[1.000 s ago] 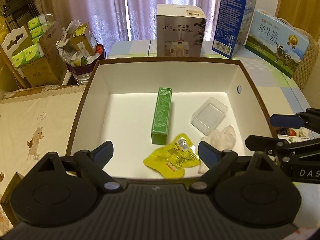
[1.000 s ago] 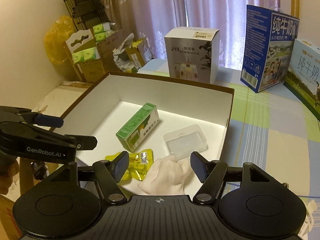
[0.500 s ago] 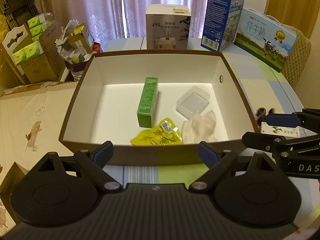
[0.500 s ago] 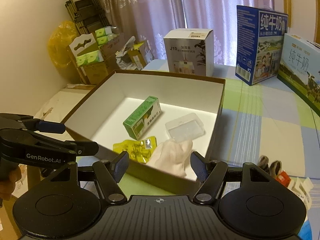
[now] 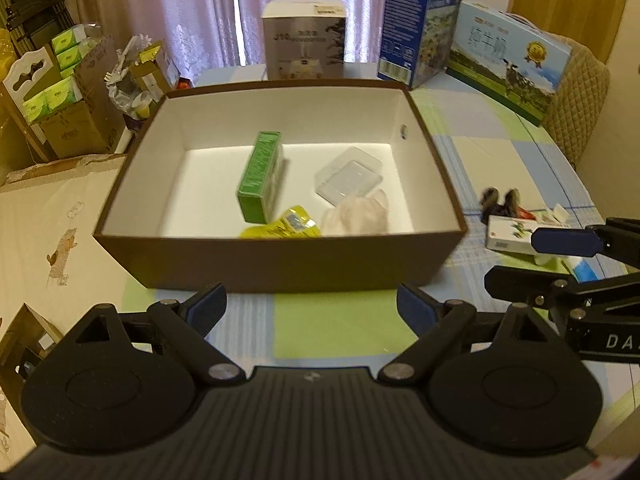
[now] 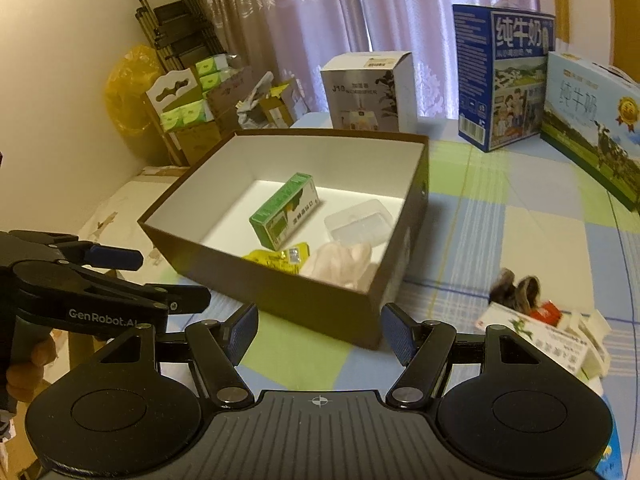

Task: Organize objects
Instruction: 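Withdraw both tools from the brown box, then move both tools toward the loose items beside the brown box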

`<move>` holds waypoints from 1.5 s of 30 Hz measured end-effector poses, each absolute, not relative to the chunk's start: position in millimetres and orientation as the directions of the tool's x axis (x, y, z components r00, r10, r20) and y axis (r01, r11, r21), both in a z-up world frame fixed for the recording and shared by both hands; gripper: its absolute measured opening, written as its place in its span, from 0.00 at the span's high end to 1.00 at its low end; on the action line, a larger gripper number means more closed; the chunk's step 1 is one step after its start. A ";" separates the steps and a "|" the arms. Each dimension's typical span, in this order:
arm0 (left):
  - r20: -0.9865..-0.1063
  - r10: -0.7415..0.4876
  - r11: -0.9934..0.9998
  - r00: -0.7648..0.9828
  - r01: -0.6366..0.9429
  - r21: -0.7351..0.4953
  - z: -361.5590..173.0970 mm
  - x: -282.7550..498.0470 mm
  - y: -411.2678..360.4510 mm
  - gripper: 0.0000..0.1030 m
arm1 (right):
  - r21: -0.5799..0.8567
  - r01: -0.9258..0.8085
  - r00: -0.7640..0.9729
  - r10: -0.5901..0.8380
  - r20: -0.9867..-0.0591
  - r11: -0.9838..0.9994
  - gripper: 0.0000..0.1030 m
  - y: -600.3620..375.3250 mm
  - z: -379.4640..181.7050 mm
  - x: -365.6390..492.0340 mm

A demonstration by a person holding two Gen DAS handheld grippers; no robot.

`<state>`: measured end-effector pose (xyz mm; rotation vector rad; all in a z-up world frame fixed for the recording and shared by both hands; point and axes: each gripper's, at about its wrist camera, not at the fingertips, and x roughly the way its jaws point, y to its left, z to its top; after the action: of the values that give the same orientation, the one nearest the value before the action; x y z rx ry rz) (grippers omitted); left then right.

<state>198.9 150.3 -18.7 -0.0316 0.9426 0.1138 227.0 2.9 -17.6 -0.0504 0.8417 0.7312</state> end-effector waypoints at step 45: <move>-0.878 -0.085 0.995 0.471 0.084 -0.051 -75.6 236.5 -59.0 0.12 | 0.203 -0.350 0.519 0.369 -0.771 0.915 0.37 -242.8 -71.6 224.9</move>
<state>236.5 -59.0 -75.6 -0.0008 1.0759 -0.1034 224.9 -242.8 -71.6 0.0229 0.9304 0.4311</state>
